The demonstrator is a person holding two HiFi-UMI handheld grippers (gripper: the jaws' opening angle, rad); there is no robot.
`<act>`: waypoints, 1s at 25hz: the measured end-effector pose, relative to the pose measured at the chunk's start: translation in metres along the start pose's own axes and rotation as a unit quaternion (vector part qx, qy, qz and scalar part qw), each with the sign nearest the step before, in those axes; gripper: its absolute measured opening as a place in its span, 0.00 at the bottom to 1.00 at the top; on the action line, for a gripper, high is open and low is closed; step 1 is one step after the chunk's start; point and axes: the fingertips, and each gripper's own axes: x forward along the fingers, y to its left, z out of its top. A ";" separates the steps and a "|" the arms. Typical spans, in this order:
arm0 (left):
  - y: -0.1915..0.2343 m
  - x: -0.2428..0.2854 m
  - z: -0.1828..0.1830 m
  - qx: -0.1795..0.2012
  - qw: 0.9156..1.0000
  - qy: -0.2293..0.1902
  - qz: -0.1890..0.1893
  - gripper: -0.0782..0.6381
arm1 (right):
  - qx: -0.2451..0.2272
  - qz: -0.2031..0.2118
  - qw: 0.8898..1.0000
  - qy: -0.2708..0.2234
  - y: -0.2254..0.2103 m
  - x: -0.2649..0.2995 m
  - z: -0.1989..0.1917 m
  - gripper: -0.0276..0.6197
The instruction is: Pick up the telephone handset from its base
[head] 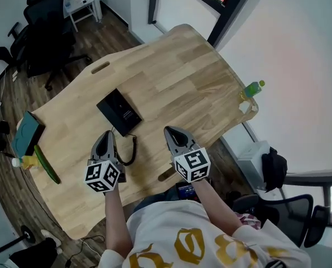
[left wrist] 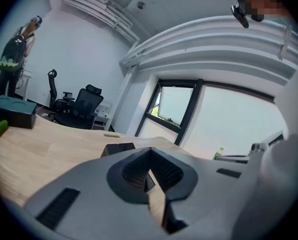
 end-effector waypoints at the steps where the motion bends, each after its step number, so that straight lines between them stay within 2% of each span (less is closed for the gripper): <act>1: 0.004 -0.001 0.000 0.000 1.000 0.004 0.000 0.12 | 0.001 0.001 1.000 0.001 0.003 0.003 0.000 0.05; 5: 0.014 -0.002 0.008 -0.009 1.000 -0.004 0.005 0.12 | -0.004 0.010 1.000 0.001 0.007 0.011 0.005 0.05; 10: 0.021 -0.005 0.013 -0.014 1.000 -0.010 0.017 0.12 | -0.014 0.000 1.000 -0.017 0.004 0.014 0.015 0.05; 18: 0.032 -0.006 0.014 -0.015 0.999 -0.021 0.044 0.12 | -0.028 0.025 0.999 -0.015 0.009 0.032 0.019 0.05; 23: 0.039 -0.002 0.008 -0.015 0.998 -0.011 0.054 0.12 | 0.011 0.050 0.999 -0.013 0.013 0.046 0.021 0.05; 25: 0.041 0.003 0.006 -0.014 0.998 -0.004 0.057 0.12 | 0.008 0.047 0.999 -0.015 0.010 0.051 0.022 0.05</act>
